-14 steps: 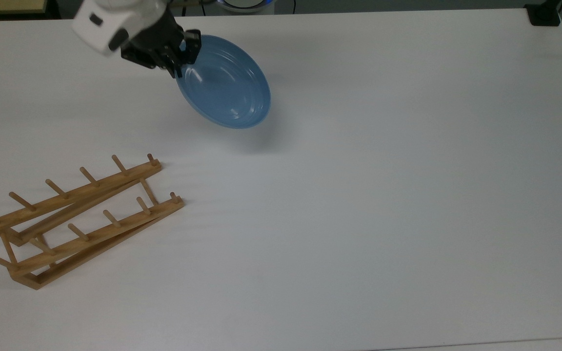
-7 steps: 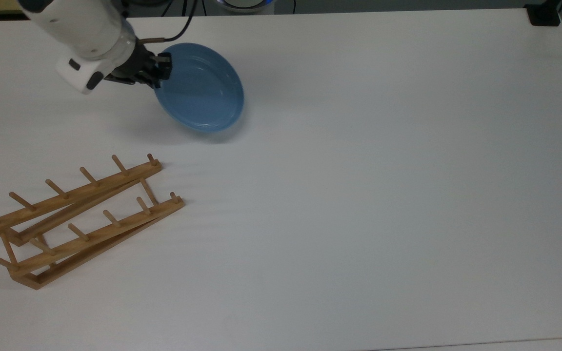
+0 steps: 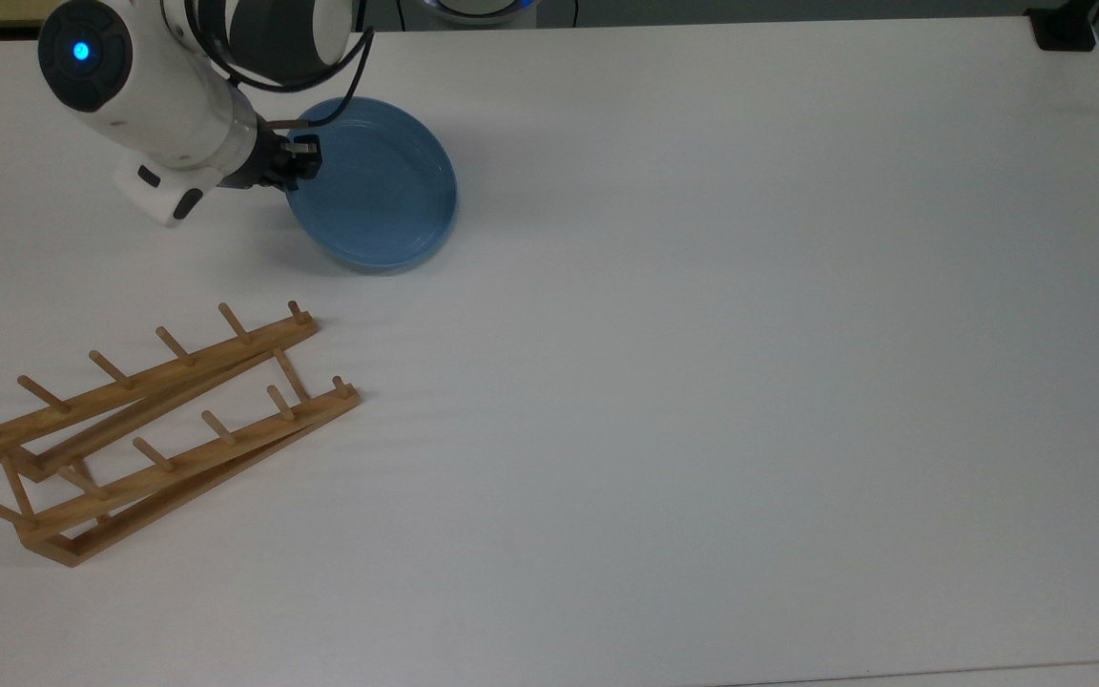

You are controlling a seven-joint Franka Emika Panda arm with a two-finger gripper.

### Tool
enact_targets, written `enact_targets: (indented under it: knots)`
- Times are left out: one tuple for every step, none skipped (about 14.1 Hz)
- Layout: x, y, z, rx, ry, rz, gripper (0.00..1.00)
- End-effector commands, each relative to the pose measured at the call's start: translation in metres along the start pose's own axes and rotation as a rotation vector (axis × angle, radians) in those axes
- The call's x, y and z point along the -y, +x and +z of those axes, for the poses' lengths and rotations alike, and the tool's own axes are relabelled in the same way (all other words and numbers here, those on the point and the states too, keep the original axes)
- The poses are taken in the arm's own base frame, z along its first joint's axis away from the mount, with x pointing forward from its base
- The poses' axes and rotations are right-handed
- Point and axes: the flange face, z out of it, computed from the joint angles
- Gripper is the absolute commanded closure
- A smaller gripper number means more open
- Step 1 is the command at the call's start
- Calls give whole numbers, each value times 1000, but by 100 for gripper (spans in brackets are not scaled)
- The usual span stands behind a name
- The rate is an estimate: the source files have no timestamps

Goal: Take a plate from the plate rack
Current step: 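Carry the plate away from the rack and lower it flat onto the table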

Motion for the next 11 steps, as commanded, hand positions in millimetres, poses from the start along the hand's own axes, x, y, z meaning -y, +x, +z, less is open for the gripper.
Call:
enact_targets:
  knots:
    - [-26, -7, 25, -1, -33, -1, 83]
    - [-32, -8, 28, -1, -37, 8, 79]
    - [-36, -6, 34, 6, -44, 11, 76]
    - [-39, -7, 35, 12, -53, 11, 71]
    - [-41, -7, 36, 16, -59, 10, 66]
    - [-42, -7, 38, 24, -67, 8, 65]
    - [-43, -5, 41, 29, -72, 6, 64]
    - [-43, -4, 42, 27, -76, 4, 64]
    - [-43, -4, 42, 27, -76, 4, 64]
    - [-43, -4, 42, 27, -76, 4, 64]
    - [-42, -4, 42, 27, -76, 2, 64]
